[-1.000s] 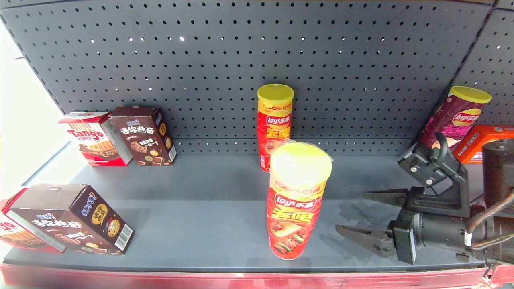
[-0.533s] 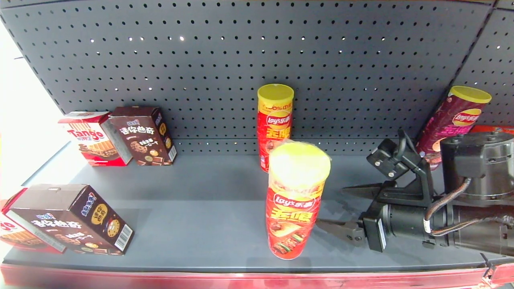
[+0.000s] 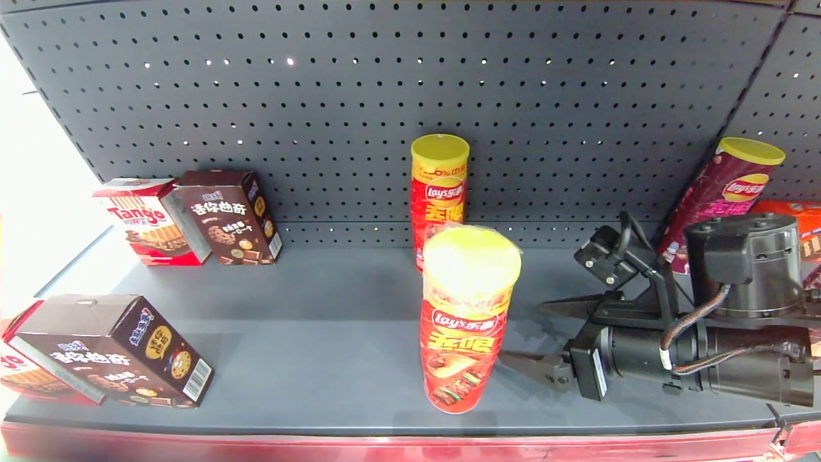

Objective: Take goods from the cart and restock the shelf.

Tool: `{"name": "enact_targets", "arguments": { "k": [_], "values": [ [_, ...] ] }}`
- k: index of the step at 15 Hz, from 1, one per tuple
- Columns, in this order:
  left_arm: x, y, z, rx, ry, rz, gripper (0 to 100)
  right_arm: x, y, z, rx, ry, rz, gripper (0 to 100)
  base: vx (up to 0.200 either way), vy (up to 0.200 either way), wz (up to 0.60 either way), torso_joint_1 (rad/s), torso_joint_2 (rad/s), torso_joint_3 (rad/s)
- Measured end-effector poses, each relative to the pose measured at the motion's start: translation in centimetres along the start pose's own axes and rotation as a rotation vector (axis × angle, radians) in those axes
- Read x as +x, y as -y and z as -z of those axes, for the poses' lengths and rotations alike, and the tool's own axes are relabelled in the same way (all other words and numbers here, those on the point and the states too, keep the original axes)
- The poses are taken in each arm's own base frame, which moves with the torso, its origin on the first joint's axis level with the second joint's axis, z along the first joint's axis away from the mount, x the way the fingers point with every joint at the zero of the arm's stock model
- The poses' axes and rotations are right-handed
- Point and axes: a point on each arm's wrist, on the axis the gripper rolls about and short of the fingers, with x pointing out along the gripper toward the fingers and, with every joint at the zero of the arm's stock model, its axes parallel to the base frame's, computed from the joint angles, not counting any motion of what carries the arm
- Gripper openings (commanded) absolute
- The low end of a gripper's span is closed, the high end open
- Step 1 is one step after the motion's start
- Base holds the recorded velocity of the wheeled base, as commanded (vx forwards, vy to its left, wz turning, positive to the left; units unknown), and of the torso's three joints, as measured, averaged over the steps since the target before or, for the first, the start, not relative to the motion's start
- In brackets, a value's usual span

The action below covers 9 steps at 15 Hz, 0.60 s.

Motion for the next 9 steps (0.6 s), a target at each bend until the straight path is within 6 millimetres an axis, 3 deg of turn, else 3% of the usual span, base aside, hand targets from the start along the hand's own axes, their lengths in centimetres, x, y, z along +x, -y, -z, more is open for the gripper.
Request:
{"name": "enact_targets", "arguments": {
  "k": [9],
  "values": [
    [0.00, -0.01, 0.00, -0.010, 0.000, -0.004, 100, 0.78, -0.54, -0.20, -0.010, -0.006, -0.021, 100, 0.000, 0.000, 0.00, 0.000, 0.00, 0.000]
  ]
}}
